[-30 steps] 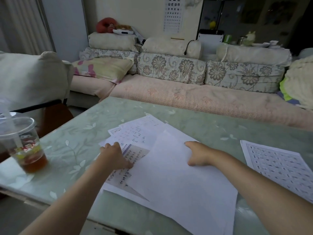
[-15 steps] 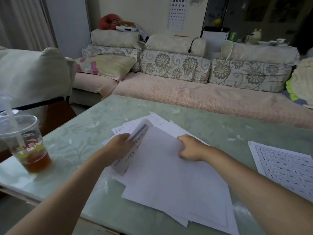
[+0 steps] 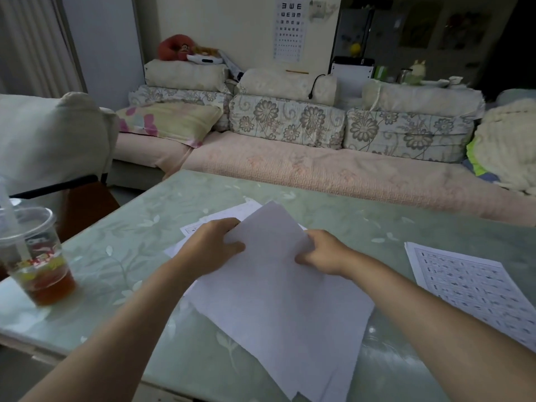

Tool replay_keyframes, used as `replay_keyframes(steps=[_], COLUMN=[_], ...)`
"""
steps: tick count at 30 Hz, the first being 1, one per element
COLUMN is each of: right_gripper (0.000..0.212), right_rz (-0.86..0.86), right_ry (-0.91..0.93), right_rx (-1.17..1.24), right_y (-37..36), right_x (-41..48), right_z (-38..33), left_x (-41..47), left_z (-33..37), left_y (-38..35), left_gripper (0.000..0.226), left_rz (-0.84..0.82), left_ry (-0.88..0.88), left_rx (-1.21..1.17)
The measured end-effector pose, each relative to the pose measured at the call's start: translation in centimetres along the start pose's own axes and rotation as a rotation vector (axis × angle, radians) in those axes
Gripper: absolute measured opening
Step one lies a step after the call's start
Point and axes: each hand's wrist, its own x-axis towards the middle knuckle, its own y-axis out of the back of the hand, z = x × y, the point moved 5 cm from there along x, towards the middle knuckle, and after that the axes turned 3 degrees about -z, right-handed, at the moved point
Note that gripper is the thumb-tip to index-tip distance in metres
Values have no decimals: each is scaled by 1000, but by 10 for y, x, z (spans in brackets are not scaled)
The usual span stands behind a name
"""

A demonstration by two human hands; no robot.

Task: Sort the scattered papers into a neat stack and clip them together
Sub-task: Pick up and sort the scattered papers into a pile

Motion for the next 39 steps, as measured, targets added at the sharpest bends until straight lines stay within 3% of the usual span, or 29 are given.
replay_keyframes(steps=[2,4,7,9,11,15,19,22,24,26,28,31,35,39], right_gripper=[24,29,27,27,28,26,25,25,27,32,39,42,40,48], right_rz=[55,125,246,356,467,583,655,673,605,547,526,535,619,556], right_ry=[9,17,2,18,29,42,89,166,193,185,149,97,90,19], right_rx=[55,104,230,297,352,485,582,591,562,481,437,430,468,455], right_y=[10,24,48,66,82,107,118,130,134,135,132,129,138,127], right_x=[-11,-22,-41,-55,-70,-92,-104,-109,-110,-111,-111,-113,-113,-110], right_z=[2,6,14,18,22,31,33,27,24,23,26,30,28,47], left_x=[2,3,3,4,6,14,17,14,12,8,6,4,0,0], left_z=[3,9,21,32,48,80,114,139,156,166,168,170,172,153], left_y=[4,9,5,-14,-28,-28,-38,-28,-14,-11,-20,-31,-31,-50], left_gripper=[22,55,87,82,64,52,33,21,25,33,39,31,27,31], left_rz=[100,253,336,220,164,290,168,322,413,392,338,350,411,298], left_ry=[26,39,177,290,309,252,141,42,-81,-167,-169,-150,-131,-30], left_rx=[23,-24,-513,-842,-939,-1212,-1053,-949,-893,-775,-651,-584,-688,-819])
